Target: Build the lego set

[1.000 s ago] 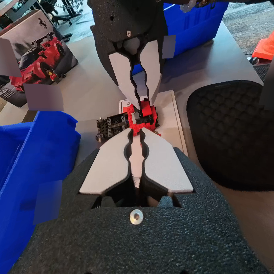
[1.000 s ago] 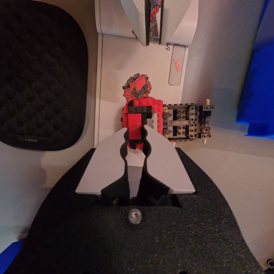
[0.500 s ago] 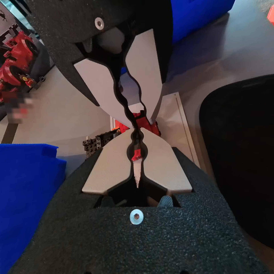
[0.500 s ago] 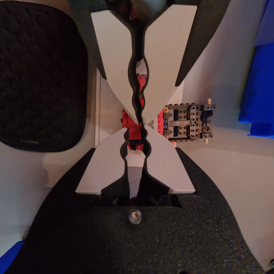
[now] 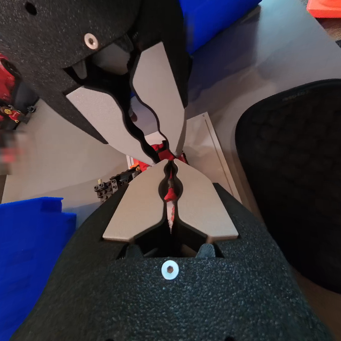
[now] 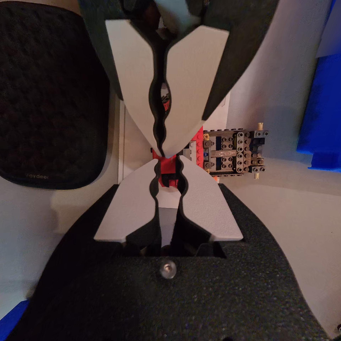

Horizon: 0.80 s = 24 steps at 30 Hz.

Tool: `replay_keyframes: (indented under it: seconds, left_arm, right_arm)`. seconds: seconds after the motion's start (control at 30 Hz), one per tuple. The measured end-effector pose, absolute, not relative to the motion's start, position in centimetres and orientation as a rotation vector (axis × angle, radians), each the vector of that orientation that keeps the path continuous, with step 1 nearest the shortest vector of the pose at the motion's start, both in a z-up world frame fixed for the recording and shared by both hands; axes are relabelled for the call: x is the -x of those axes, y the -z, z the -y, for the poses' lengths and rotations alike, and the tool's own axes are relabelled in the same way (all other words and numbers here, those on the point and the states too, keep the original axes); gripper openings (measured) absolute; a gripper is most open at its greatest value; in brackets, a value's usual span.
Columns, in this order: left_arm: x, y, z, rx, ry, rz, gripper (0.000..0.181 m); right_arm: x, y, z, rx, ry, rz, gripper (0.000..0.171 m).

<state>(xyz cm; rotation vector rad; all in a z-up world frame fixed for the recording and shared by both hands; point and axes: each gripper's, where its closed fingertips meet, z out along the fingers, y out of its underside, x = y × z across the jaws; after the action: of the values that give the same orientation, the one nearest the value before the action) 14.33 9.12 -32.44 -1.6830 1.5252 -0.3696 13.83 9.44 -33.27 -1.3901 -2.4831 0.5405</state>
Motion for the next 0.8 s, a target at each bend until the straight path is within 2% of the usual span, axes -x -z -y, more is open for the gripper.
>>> replay_keyframes:
  seconds: [0.27, 0.8]
  left_arm:
    - [-10.6, 29.1, -10.8, 1.742, 0.498, -1.382, 0.000]
    - [-14.0, 32.5, -9.1, 1.691, 0.462, -1.584, 0.000]
  right_arm:
    - [-13.9, 33.3, -9.5, 1.388, -0.540, 2.486, 0.016]
    - [-14.0, 33.4, -9.6, 1.383, -0.507, 2.501, 0.016]
